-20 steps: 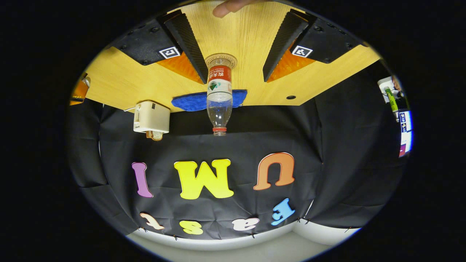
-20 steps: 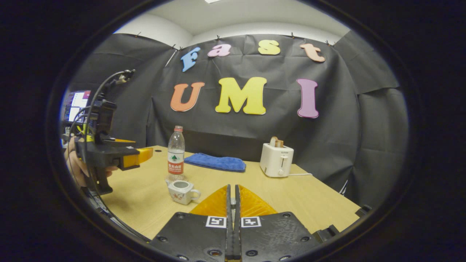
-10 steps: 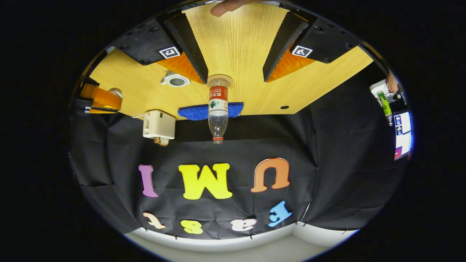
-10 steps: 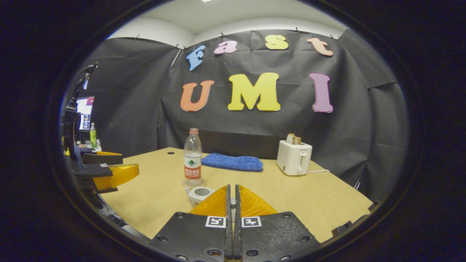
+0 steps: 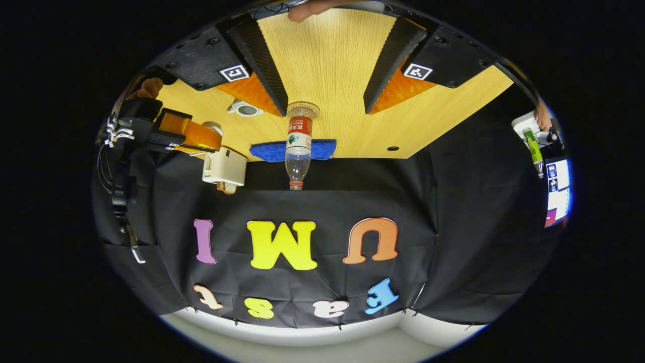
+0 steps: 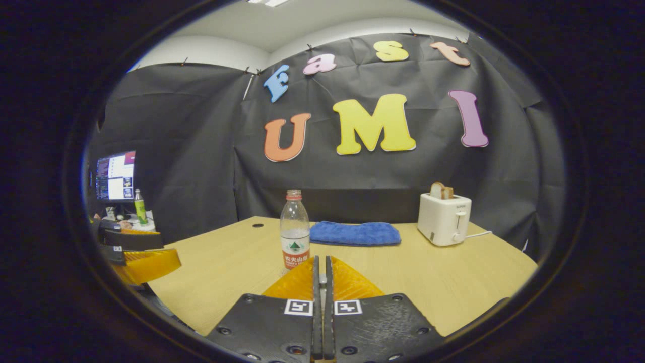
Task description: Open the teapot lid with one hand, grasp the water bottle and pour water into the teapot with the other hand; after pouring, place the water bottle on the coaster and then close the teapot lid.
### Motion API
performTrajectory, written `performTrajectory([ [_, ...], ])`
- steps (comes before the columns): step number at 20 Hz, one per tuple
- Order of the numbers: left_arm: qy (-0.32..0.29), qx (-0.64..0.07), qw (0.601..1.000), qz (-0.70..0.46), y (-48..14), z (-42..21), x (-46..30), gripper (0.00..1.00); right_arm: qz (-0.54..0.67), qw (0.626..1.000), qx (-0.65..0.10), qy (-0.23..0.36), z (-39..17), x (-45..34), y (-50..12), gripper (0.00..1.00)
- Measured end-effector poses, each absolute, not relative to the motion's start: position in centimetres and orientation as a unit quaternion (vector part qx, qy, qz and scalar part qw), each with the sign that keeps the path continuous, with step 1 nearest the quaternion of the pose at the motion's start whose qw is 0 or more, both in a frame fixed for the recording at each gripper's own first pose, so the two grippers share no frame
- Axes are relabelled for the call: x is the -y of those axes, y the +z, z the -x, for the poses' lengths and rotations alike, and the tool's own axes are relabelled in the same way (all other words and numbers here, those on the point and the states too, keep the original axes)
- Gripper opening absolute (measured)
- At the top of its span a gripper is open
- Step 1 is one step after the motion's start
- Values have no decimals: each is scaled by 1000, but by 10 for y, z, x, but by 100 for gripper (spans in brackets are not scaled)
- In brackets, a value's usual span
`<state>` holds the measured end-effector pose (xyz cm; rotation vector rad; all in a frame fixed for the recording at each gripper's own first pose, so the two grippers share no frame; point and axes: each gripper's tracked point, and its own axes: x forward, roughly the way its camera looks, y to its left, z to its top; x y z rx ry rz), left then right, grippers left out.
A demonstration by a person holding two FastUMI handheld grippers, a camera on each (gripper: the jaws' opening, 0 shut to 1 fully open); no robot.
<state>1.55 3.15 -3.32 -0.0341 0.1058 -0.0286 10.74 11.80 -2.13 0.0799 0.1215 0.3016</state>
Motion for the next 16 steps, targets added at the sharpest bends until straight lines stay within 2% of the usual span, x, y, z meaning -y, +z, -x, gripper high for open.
performTrajectory([
  [8,6,-49,997,60,-31,-15,-77,95,-48,980,-124,148,-155,-140,-85,1],
  [16,9,-79,994,77,-51,-22,-84,95,-35,981,-123,145,-163,-146,-92,2],
])
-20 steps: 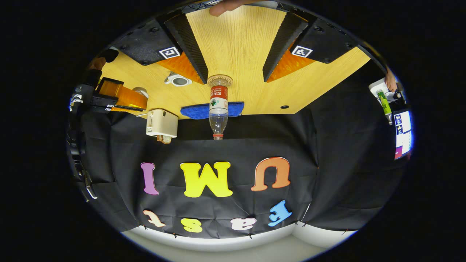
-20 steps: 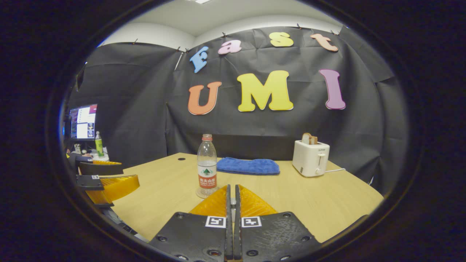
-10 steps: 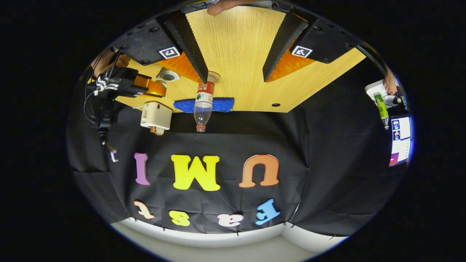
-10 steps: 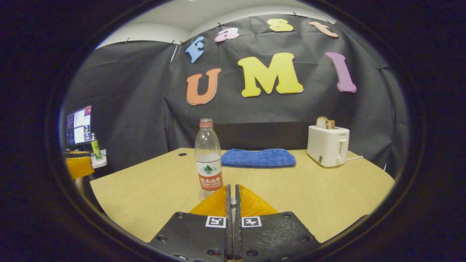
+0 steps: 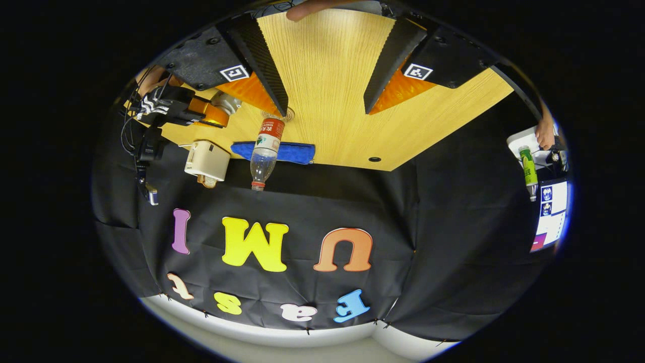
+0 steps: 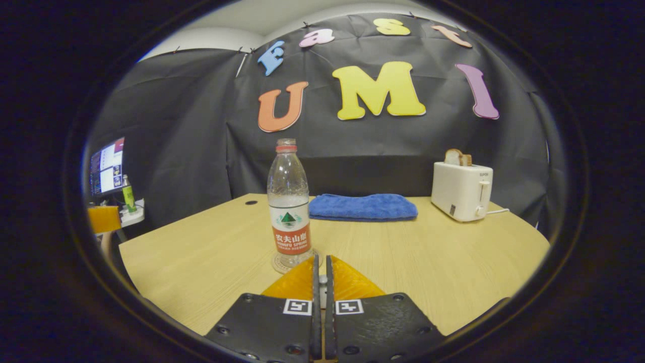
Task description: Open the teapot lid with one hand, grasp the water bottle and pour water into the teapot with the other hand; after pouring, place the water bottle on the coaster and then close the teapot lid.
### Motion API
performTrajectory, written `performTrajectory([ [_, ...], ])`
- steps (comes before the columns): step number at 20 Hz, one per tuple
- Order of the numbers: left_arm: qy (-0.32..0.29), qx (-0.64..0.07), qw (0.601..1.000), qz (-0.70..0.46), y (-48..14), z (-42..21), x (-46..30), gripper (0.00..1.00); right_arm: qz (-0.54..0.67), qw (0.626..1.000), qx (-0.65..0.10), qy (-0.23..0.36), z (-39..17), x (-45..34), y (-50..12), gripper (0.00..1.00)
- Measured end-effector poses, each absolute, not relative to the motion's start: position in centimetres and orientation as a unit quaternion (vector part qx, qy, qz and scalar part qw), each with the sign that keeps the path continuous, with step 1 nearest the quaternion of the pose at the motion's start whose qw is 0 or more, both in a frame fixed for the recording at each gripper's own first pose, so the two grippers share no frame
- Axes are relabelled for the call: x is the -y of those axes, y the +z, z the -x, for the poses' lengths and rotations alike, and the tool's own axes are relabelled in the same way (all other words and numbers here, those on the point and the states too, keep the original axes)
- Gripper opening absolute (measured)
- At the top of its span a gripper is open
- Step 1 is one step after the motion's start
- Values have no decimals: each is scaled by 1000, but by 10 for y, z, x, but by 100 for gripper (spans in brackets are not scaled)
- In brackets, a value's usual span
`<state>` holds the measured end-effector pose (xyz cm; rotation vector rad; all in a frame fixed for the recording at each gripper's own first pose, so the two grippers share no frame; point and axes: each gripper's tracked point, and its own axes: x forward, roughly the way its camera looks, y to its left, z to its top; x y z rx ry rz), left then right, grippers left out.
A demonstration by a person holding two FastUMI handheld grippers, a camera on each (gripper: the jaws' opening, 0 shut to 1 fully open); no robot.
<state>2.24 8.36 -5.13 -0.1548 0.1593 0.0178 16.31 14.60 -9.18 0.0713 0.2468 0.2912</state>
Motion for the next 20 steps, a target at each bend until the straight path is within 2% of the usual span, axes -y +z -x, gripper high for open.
performTrajectory([
  [2,7,-82,994,75,-51,-23,-82,95,-40,982,-119,143,-162,-143,-91,5],
  [3,5,-81,994,73,-50,-22,-80,95,-39,983,-117,138,-161,-142,-89,2],
  [4,3,-80,994,72,-49,-21,-79,95,-37,983,-114,136,-159,-140,-87,10],
  [5,2,-79,994,71,-48,-21,-77,95,-35,984,-112,135,-156,-139,-85,14],
  [6,-1,-77,995,70,-47,-20,-75,95,-31,985,-108,133,-153,-137,-82,28],
  [12,-5,-72,996,54,-39,-16,-65,95,-26,988,-89,124,-130,-123,-53,69],
  [13,-5,-70,996,51,-35,-15,-63,95,-25,989,-82,120,-124,-118,-46,72],
  [15,-2,-59,997,44,-26,-10,-60,95,-24,991,-65,117,-106,-106,-28,84],
  [16,-2,-55,998,41,-22,-8,-57,95,-23,992,-55,112,-98,-99,-19,94],
  [20,1,-53,998,33,-11,3,-46,95,-28,995,-23,93,-59,-62,22,95],
])
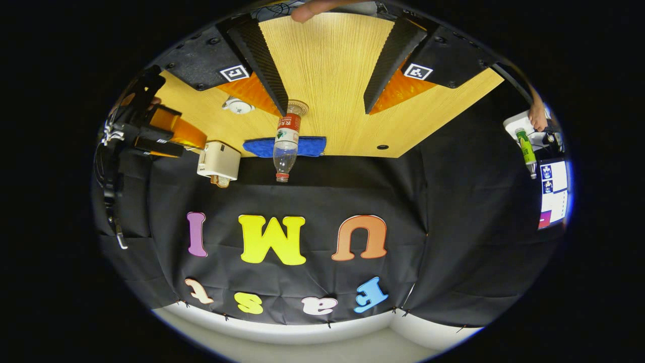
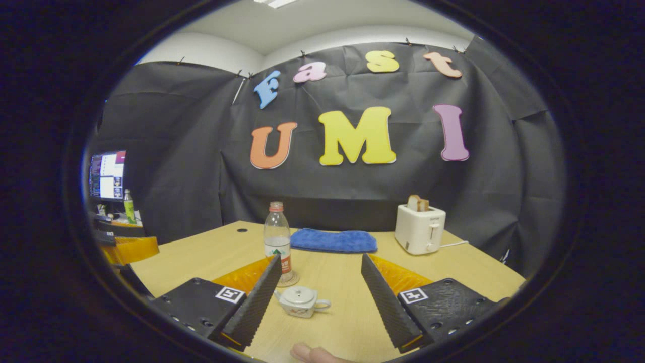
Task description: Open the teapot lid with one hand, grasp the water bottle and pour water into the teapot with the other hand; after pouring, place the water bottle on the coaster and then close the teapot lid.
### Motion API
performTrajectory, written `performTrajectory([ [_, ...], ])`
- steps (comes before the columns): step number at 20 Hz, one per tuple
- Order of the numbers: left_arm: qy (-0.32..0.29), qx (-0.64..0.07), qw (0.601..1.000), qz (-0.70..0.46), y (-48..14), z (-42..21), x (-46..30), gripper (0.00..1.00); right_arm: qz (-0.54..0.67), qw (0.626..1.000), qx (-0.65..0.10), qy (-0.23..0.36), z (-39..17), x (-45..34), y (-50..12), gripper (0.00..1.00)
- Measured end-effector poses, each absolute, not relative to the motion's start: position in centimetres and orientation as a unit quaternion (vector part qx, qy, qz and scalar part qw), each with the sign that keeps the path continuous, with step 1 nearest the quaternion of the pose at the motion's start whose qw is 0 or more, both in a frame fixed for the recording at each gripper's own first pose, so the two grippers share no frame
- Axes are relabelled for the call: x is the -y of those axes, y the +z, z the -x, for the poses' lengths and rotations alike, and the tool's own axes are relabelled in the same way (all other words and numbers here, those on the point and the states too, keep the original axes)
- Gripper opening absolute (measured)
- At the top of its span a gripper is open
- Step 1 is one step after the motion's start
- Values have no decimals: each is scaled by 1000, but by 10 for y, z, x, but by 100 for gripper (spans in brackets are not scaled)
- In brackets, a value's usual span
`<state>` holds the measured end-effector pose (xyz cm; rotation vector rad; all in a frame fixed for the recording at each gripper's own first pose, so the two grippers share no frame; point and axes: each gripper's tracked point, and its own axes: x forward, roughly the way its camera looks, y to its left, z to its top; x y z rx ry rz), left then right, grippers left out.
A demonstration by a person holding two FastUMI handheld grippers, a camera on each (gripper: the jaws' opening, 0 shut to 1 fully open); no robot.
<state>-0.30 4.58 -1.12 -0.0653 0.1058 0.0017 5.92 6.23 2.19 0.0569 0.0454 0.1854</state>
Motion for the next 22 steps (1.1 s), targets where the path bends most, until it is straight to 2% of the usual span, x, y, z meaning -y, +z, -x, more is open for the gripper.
performTrajectory([
  [5,-11,-37,999,26,-1,9,-23,95,-15,998,4,59,-11,-9,52,96],
  [11,-10,-45,999,18,-6,12,2,95,10,1000,-11,21,30,41,38,95],
  [14,-12,-44,999,-8,-7,15,18,95,0,1000,-17,21,35,49,33,97],
  [16,-12,-35,999,-15,-5,17,25,95,-10,1000,-12,16,33,51,35,94],
  [22,-27,-35,999,-22,-8,18,42,94,-4,1000,-23,18,27,40,24,97],
])
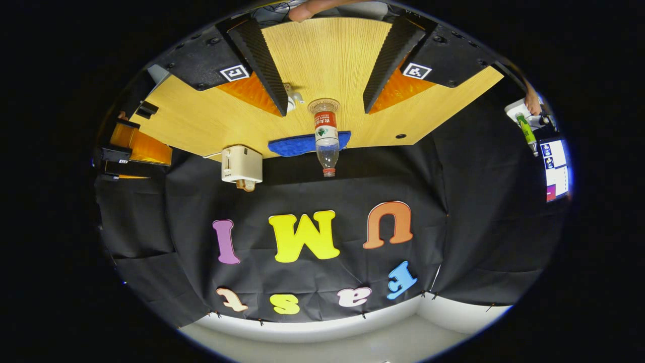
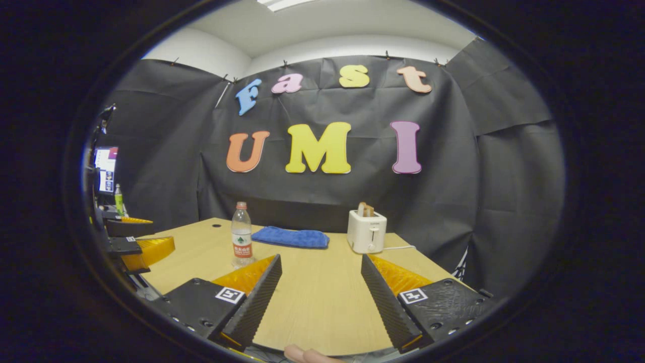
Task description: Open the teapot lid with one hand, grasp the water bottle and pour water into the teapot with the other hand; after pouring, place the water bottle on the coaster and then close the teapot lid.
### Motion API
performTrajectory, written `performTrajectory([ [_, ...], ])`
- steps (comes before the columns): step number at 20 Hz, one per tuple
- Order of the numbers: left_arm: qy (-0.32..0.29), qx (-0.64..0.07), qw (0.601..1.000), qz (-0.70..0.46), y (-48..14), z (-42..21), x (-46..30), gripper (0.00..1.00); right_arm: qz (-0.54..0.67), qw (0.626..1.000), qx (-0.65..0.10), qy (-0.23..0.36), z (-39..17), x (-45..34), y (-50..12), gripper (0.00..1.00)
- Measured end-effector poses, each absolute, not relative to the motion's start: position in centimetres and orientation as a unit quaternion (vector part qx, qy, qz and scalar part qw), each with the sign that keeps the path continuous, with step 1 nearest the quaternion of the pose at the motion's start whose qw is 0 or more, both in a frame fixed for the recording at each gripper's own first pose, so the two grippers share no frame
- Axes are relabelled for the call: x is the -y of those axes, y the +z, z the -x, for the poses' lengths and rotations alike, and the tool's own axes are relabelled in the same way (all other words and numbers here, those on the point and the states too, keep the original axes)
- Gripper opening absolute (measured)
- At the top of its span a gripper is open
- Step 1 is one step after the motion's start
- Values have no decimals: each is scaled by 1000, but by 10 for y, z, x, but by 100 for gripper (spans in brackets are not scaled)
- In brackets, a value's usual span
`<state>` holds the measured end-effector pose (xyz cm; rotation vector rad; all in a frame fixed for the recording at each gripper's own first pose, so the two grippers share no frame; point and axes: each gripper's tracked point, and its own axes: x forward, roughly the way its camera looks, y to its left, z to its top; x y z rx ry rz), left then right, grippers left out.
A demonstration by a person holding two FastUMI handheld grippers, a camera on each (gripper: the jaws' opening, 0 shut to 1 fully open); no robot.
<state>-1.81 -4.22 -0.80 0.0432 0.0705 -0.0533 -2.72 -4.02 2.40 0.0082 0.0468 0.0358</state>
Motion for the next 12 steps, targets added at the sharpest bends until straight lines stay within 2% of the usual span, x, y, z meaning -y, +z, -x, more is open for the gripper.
performTrajectory([
  [3,-20,-38,999,-18,-9,16,36,94,-9,1000,-25,0,24,45,21,97],
  [12,-3,-24,1000,6,1,17,20,94,5,999,-37,13,23,30,12,96],
])
